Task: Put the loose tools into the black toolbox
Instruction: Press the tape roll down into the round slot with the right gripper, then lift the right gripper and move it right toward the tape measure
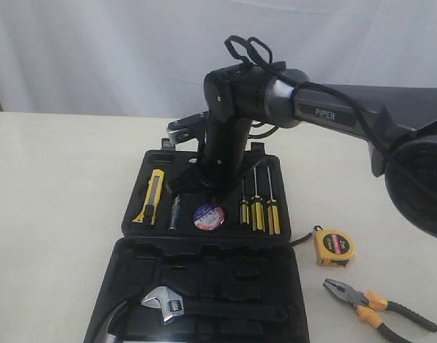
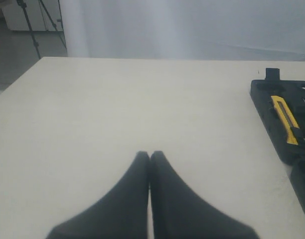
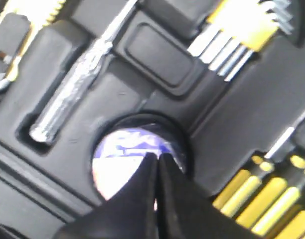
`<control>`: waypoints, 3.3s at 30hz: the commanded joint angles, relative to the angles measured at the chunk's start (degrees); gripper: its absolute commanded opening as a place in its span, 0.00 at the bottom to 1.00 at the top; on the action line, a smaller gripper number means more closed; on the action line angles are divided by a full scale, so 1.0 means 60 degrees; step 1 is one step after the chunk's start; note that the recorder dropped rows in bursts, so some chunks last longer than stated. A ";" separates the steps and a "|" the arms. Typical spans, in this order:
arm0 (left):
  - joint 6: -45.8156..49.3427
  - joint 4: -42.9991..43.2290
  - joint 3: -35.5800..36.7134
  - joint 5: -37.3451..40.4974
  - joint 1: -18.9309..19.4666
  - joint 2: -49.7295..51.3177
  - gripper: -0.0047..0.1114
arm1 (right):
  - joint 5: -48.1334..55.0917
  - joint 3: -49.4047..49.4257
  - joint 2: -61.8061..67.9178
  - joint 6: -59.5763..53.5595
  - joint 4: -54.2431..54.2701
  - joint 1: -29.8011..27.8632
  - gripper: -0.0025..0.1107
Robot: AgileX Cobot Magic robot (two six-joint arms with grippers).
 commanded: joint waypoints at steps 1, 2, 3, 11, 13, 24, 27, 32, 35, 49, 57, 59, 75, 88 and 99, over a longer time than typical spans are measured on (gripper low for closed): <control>-0.0056 0.0000 0.0024 -0.0051 -0.0046 -0.0012 0.04 | -0.0054 0.0003 -0.0071 0.0067 -0.0068 -0.0303 0.02; -0.0056 0.0000 0.0024 -0.0051 -0.0046 -0.0012 0.04 | -0.0054 0.0003 -0.0071 0.0021 -0.0015 -0.0328 0.02; -0.0056 0.0000 0.0024 -0.0051 -0.0046 -0.0012 0.04 | -0.0054 0.0003 -0.0071 -0.0030 0.0006 -0.0344 0.02; -0.0056 0.0000 0.0024 -0.0051 -0.0046 -0.0012 0.04 | 0.0039 0.0003 0.0476 -0.0357 0.0817 -0.0344 0.02; -0.0056 0.0000 0.0024 -0.0051 -0.0046 -0.0012 0.04 | 0.0046 0.0003 0.0529 -0.0357 0.0833 -0.0344 0.02; -0.0056 0.0000 0.0024 -0.0051 -0.0046 -0.0012 0.04 | 0.0272 0.0003 -0.0133 -0.0578 0.0838 -0.0344 0.02; -0.0056 0.0000 0.0024 -0.0051 -0.0046 -0.0012 0.04 | 0.0515 0.0003 -0.0148 -0.0844 0.1177 -0.0344 0.02; -0.0056 0.0000 0.0024 -0.0051 -0.0046 -0.0012 0.04 | 0.0511 0.0003 0.0139 -0.1089 0.1709 -0.0344 0.02; -0.0056 0.0000 0.0024 -0.0051 -0.0046 -0.0012 0.04 | 0.0753 0.0003 0.0642 -0.1089 0.1709 -0.0344 0.02; -0.0056 0.0000 0.0024 -0.0051 -0.0046 -0.0012 0.04 | 0.0476 -0.0462 0.0115 -0.1232 0.1734 -0.0344 0.02; -0.0056 0.0000 0.0024 -0.0051 -0.0046 -0.0012 0.04 | 0.1516 -0.0705 -0.0754 -0.1232 0.1330 -0.0385 0.02; -0.0056 0.0000 0.0024 -0.0051 -0.0046 -0.0012 0.04 | 0.1474 -0.0705 -0.0963 -0.1236 0.1127 -0.0516 0.02; -0.0056 0.0000 0.0024 -0.0051 -0.0046 -0.0012 0.04 | 0.1605 0.2635 -0.4768 -0.0966 0.0851 -0.2596 0.02; -0.0056 0.0000 0.0024 -0.0051 -0.0046 -0.0012 0.04 | -0.1250 0.6474 -0.5418 0.0822 0.0435 -0.3508 0.03; -0.0056 0.0000 0.0024 -0.0051 -0.0046 -0.0012 0.04 | -0.1586 0.6457 -0.4602 0.1136 0.0346 -0.3508 0.57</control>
